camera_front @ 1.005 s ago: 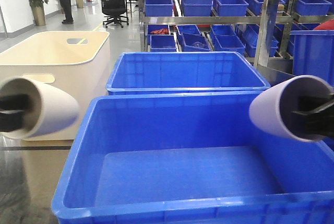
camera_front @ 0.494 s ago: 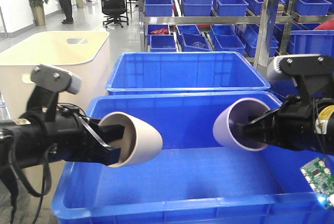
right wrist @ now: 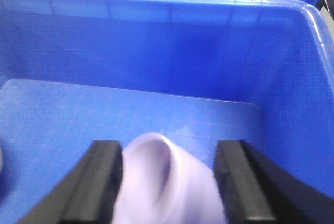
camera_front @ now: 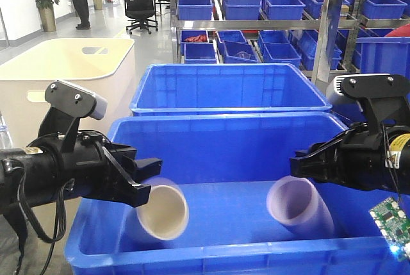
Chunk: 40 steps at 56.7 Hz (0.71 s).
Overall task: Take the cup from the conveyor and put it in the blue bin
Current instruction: 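Open both grippers to drop the cups into the blue bin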
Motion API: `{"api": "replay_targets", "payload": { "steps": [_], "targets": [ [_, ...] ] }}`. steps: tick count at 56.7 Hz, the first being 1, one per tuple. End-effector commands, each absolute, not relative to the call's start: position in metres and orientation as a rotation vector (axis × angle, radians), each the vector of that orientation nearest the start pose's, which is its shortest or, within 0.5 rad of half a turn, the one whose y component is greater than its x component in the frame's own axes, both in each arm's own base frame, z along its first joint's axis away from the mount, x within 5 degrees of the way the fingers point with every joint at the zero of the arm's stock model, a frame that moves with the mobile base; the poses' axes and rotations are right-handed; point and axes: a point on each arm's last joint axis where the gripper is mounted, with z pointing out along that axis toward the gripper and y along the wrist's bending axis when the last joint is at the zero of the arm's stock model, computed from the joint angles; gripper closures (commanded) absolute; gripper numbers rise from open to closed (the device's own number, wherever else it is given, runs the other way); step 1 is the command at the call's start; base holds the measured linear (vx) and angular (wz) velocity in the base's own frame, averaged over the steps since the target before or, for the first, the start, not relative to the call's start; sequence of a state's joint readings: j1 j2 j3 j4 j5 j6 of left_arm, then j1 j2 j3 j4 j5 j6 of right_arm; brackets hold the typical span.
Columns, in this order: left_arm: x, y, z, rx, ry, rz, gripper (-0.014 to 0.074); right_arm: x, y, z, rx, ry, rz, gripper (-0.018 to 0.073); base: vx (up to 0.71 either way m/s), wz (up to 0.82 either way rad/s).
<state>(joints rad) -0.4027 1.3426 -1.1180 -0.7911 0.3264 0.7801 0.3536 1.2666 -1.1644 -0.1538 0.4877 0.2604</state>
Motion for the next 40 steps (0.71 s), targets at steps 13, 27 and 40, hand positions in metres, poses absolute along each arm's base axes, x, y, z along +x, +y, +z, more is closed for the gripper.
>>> {"api": "replay_targets", "payload": {
  "steps": [13,27,40],
  "targets": [
    [0.241,-0.123,0.419,0.473,1.668,-0.482,0.0106,0.234,0.081,0.436,-0.184,1.775,0.274,0.0038,0.0,0.0],
    [0.196,-0.104,0.456,0.455,1.516,-0.487,0.0316,0.224,0.077,0.445,-0.178,1.738,0.281,0.0041,0.0,0.0],
    [0.174,-0.095,0.471,0.45,1.448,-0.49,0.054,0.224,0.077,0.444,-0.178,1.742,0.279,0.0041,0.0,0.0]
  ]
}}
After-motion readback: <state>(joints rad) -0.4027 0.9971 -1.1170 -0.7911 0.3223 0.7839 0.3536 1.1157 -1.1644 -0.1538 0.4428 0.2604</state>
